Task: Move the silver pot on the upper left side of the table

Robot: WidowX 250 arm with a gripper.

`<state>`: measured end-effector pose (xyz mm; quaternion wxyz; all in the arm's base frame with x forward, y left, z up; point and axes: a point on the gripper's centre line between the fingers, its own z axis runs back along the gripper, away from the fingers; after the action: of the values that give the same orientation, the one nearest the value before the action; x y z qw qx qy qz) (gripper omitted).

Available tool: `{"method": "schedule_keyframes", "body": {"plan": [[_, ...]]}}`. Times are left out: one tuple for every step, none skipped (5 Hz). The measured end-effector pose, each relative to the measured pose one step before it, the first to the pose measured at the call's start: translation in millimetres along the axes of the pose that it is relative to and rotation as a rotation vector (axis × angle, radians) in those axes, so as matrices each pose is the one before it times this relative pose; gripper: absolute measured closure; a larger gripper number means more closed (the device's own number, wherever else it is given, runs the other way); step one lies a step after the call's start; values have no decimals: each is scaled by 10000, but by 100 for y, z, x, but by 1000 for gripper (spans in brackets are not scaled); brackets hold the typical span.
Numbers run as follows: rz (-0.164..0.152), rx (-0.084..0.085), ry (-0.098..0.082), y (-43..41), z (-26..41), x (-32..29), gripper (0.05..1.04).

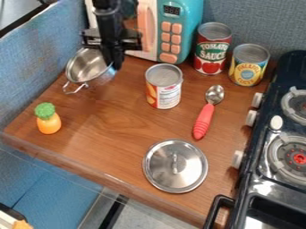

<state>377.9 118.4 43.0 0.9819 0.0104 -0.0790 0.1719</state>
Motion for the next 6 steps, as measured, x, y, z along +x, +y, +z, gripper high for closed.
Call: {"method": "schedule_keyframes", "body": {"plan": [[126, 208, 234, 274, -2215, 873, 1014], [139, 176, 183, 59, -1288, -54, 1014], [68, -20, 30, -355, -443, 10, 985], [327, -132, 95, -92, -2, -137, 812], [444, -387, -244, 757, 2112, 426, 539], [-195, -396, -721, -267, 3608, 464, 247]]}}
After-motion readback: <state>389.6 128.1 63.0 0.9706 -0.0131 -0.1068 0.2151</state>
